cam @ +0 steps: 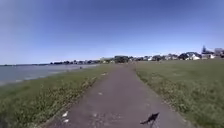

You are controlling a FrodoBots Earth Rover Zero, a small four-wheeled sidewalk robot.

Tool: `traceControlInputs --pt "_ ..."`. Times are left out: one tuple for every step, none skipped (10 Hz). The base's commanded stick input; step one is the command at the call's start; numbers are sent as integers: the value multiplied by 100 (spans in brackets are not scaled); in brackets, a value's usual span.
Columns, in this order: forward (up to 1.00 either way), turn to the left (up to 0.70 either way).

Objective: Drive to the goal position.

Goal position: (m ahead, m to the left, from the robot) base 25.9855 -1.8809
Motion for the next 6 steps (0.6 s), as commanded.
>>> traceControlInputs --pt "70 -26" --pt "70 -8" --pt "70 0" --pt "70 0" --pt "70 0" --pt "70 0"
